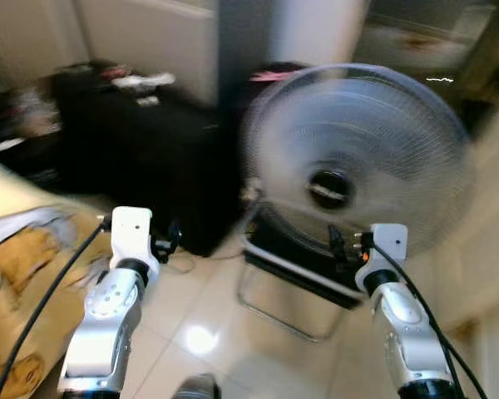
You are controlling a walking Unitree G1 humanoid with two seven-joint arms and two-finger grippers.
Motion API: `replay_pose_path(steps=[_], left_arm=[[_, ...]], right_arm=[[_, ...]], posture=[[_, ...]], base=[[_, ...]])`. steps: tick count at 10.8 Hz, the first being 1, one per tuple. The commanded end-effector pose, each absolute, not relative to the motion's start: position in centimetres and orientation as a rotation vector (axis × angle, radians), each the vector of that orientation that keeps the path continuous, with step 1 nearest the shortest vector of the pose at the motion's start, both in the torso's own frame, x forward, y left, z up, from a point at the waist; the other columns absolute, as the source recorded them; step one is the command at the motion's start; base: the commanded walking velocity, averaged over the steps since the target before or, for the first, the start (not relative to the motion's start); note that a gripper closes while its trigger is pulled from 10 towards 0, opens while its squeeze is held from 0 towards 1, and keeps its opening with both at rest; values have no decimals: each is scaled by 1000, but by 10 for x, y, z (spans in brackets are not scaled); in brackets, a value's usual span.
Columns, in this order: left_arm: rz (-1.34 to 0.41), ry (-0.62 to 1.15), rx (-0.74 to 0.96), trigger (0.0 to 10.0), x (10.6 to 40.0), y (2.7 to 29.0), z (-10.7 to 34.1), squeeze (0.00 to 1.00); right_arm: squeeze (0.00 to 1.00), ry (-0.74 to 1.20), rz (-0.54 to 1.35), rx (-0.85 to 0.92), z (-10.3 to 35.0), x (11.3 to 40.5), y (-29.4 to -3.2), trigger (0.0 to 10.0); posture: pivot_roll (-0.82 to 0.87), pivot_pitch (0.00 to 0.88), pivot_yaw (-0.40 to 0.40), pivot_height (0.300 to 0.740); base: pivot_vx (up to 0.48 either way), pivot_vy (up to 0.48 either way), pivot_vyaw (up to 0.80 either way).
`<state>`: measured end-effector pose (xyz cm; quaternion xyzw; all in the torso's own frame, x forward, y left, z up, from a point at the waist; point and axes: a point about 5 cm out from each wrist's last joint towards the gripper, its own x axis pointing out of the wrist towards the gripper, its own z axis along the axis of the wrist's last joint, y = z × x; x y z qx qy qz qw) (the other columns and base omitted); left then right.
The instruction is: Clean up the room
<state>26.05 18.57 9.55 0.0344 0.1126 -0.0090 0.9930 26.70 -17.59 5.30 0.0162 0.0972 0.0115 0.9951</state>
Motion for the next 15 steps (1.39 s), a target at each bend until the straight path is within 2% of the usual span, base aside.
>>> replay_pose_path(steps=[1,2,3,4,7,10,11,12,13,15], left_arm=[[43,191,101,10000,263,191,100,63],[178,62,127,10000,265,199,108,1000],[206,94,117,10000,264,198,106,910],[103,156,105,10000,263,193,102,0],[1,133,139,10000,260,188,98,0],[-43,133,162,10000,262,186,104,0],[-49,128,166,10000,263,186,104,0],[-49,126,169,10000,263,186,104,0],[-50,127,174,10000,263,187,105,0],[-49,132,174,10000,263,187,104,0]], right_arm=[[1000,190,7,39,54,269,-178,10000],[1000,187,8,39,54,269,-177,10000],[1000,188,9,36,53,269,-176,10000],[1000,188,10,34,53,269,-176,10000],[1000,182,-1,29,54,268,-178,10000],[1000,148,-51,-56,58,272,-178,10000],[882,152,-47,-41,57,272,-178,10000],[365,153,-49,-36,57,272,-178,10000],[0,149,-60,-31,57,272,-178,10000],[0,163,-51,-2,56,271,-177,10000]], posture=[[9,0,-74,740],[9,0,-74,740],[7,0,-70,740],[6,0,-69,740],[0,0,-68,740],[-3,0,-69,740],[-3,0,-69,740],[-3,0,-69,740],[-3,0,-69,740],[-3,0,-69,740]], base=[[0,0,800],[0,0,800],[0,0,800],[0,0,800],[0,0,800],[0,0,0],[0,300,0],[0,319,0],[0,319,0],[0,322,0]])
